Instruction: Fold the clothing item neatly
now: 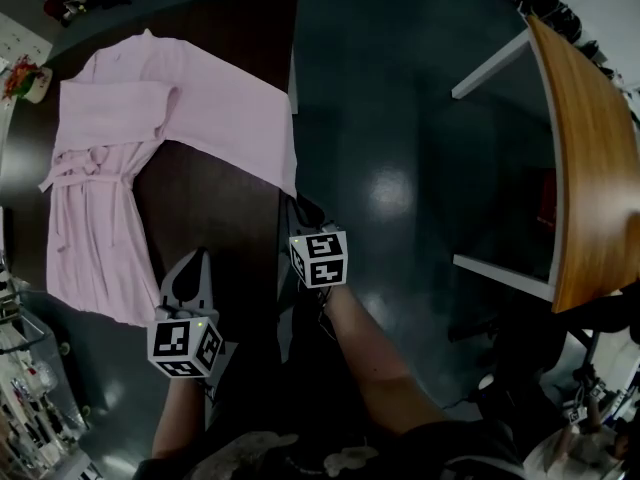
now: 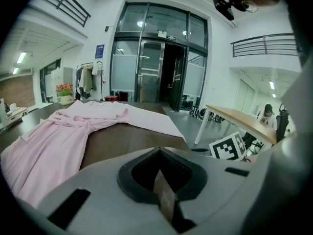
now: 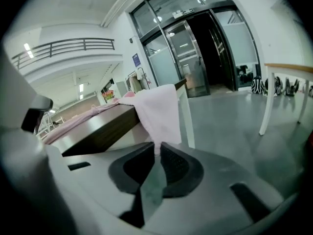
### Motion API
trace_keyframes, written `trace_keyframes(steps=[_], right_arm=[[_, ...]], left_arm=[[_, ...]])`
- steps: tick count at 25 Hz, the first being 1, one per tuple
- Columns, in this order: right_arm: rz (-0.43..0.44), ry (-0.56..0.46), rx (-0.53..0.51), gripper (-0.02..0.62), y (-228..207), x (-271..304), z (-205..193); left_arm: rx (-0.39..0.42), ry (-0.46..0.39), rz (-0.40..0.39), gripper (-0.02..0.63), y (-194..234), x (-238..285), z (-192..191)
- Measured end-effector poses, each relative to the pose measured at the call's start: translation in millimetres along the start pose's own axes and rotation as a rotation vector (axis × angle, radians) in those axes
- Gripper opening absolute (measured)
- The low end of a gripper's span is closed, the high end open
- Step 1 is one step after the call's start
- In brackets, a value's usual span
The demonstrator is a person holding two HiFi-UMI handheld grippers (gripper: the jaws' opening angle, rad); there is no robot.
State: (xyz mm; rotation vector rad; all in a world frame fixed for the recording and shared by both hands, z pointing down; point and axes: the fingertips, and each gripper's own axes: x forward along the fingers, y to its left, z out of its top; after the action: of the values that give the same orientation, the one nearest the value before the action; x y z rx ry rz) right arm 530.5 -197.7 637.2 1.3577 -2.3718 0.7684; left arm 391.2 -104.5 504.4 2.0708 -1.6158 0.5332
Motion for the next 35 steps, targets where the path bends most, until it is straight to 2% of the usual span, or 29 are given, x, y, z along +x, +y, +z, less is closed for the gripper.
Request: trace_keyframes(steps=[6, 11, 17, 22, 26, 29, 35], right_arm=[[-0.113, 0.004, -0.017, 0.024, -22, -22, 19], [-0.21, -0.056, -0.112, 0.023, -19, -47, 73], [-0.29, -0.11, -0.257, 0.023, 26, -58, 147], [-0.387, -0.116, -0.25, 0.023, 71, -74, 182], [-0.456, -0.139, -0.236, 0.023, 103, -85, 195], [-0.47, -0.14, -0.22, 0.023, 129, -85, 195], [-0.409, -0.11, -0.217, 0.023, 170, -54, 182]], left_arm=[[-0.02, -0.053, 0.018, 0.011, 22, -16, 15], [-0.025, -0.102, 0.016, 0.011, 59, -36, 28], [-0.021, -0.158, -0.041, 0.011, 128, -58, 44], [-0.003, -0.21, -0.088, 0.011, 201, -75, 64], [0.021, -0.218, -0.128, 0.01, 243, -79, 71], [0.038, -0.222, -0.149, 0.011, 261, -84, 75], [0.029, -0.227, -0.167, 0.01, 261, -96, 75]])
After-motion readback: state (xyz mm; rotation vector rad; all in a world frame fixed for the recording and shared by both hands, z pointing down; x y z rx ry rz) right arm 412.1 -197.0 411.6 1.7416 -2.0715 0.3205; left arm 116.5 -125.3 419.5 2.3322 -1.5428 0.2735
